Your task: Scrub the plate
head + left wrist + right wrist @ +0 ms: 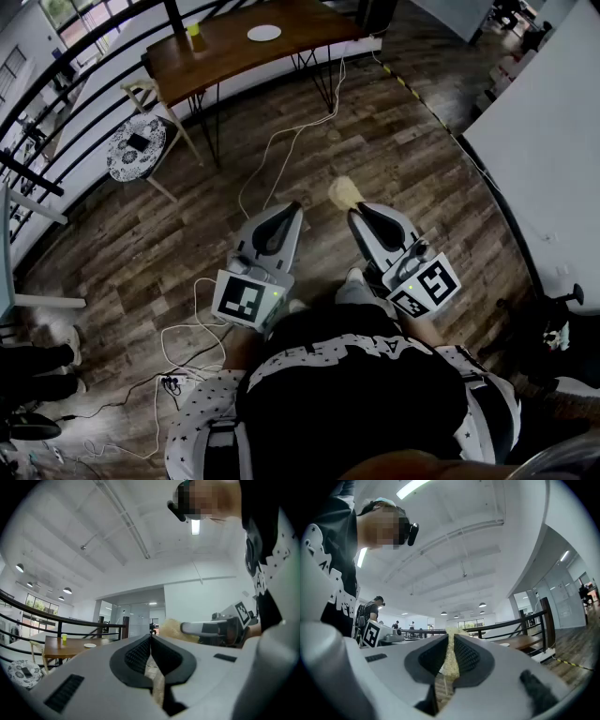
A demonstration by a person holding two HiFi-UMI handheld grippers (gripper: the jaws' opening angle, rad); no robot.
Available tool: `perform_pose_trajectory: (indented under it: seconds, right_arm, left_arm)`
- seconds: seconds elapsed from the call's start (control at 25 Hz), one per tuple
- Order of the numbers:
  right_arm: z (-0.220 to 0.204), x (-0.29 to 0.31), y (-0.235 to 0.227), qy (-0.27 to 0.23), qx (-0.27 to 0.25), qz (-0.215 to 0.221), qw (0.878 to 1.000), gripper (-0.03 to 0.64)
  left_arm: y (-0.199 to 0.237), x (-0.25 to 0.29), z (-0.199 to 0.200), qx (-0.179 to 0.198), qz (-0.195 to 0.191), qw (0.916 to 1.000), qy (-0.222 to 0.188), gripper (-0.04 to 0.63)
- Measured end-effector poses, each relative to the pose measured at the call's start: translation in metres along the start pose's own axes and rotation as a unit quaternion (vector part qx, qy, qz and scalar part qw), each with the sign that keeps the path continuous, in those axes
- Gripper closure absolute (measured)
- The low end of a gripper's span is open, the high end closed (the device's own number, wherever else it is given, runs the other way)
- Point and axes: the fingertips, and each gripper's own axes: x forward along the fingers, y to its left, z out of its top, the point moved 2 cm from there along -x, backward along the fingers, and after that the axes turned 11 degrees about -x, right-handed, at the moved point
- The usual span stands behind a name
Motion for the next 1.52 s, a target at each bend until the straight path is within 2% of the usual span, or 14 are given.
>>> perform_pose_trajectory:
  seconds: [0.16, 0.36, 0.6, 0.8, 1.0, 1.28, 1.52]
  right_arm:
    - [0.000, 0.005, 0.001, 0.000, 0.003, -0.002, 1.000, 0.568]
    - [-0.008, 0.010, 0.003, 0.009, 0.022, -0.004, 1.000, 0.568]
    - [-0.015, 0.014, -0.016, 0.010, 0.040, -0.009, 0.999, 0.568]
    - [-0.023, 0.039, -0.029, -0.002, 0.056, 0.024, 0.998, 0.568]
    - [-0.025, 0.069, -0.055, -0.017, 0.064, 0.049, 0.997, 0.568]
    - [-0.032, 0.093, -0.098, -0.020, 0.080, 0.070, 0.994, 0.568]
    - [-0.029, 0.102, -0.141, -0.035, 0.079, 0.082, 0.993, 0.568]
  left_arm:
    - [0.001, -0.005, -0.001, 0.003, -0.003, 1.0000, -0.002, 0.581]
    - [0.013, -0.006, -0.012, -0.010, 0.000, 0.9999, 0.013, 0.581]
    - [0.017, 0.009, -0.013, -0.015, -0.003, 0.9998, 0.014, 0.581]
    - [0.036, 0.016, -0.012, -0.008, 0.023, 0.9994, 0.024, 0.581]
    - [0.061, 0.035, -0.005, -0.003, 0.059, 0.9980, 0.020, 0.581]
    - [0.077, 0.079, 0.000, -0.012, 0.067, 0.9975, 0.016, 0.581]
    - [0.080, 0.123, 0.004, 0.014, 0.081, 0.9962, 0.029, 0.581]
